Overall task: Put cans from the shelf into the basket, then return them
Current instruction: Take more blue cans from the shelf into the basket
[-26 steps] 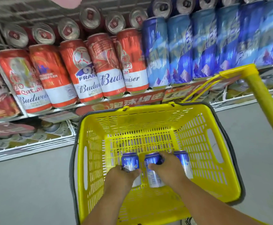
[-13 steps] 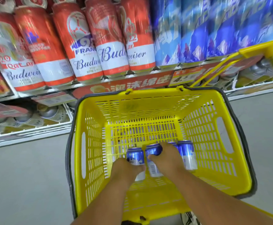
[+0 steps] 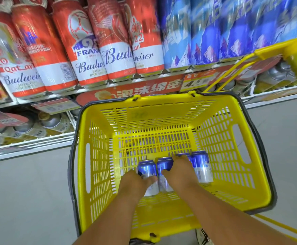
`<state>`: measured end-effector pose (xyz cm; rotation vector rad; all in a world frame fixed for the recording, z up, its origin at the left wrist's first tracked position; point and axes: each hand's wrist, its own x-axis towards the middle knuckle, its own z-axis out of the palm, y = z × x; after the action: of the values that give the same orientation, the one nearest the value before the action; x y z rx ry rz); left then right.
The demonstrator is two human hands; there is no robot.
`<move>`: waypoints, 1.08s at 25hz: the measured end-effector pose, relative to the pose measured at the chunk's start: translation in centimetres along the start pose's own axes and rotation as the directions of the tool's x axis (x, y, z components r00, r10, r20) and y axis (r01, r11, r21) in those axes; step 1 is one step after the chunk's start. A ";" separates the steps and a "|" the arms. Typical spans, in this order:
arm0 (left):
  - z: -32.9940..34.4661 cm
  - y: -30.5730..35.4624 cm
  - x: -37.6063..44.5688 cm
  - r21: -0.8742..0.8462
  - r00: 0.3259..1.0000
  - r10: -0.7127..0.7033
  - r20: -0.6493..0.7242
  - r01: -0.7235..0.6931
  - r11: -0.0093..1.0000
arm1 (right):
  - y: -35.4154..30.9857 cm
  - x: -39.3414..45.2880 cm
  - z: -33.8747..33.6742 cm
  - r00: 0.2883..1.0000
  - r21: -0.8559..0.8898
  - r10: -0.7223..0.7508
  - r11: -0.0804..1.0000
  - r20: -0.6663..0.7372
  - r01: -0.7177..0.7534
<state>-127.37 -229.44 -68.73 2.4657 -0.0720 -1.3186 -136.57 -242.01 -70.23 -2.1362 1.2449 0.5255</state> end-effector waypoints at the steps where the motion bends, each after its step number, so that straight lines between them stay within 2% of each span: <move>1: -0.3 0.1 -0.2 0.016 1.000 0.024 -0.015 -0.024 1.000 | 0.4 0.0 -0.3 1.000 0.043 0.000 0.999 0.024 -0.001; 6: -1.4 1.2 -2.4 -0.009 0.998 0.049 -0.030 -0.050 0.999 | 1.3 -1.2 -2.6 0.994 0.072 -0.065 0.996 0.083 0.059; 8: -1.8 1.4 -3.5 0.044 0.994 0.076 -0.074 -0.073 0.996 | 1.7 -2.1 -4.1 0.992 0.035 -0.115 0.993 0.060 0.113; 10: -2.4 1.3 -4.7 0.132 0.977 0.163 -0.140 -0.145 0.981 | 2.3 -3.3 -6.0 0.977 -0.054 -0.213 0.975 0.017 0.213; 13: -3.3 1.5 -7.4 0.379 0.898 0.380 -0.224 -0.279 0.883 | 3.2 -5.5 -9.1 0.908 -0.249 -0.407 0.893 -0.096 0.374; 15: -3.8 2.2 -9.5 0.524 0.820 0.480 -0.312 -0.272 0.807 | 3.6 -7.1 -11.5 0.861 -0.340 -0.487 0.842 -0.148 0.418; 21: -6.0 7.3 -17.1 0.617 0.658 0.646 -0.387 -0.336 0.711 | 3.2 -11.5 -18.8 0.790 -0.402 -0.577 0.786 -0.206 0.469; 27: -8.2 11.0 -20.0 0.684 0.560 0.732 -0.389 -0.357 0.636 | 1.3 -13.4 -23.0 0.721 -0.429 -0.632 0.756 -0.285 0.494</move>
<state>-130.73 -233.41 -45.06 2.7950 -1.1293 -0.0983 -143.30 -249.47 -45.55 -2.8624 0.6234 -0.0162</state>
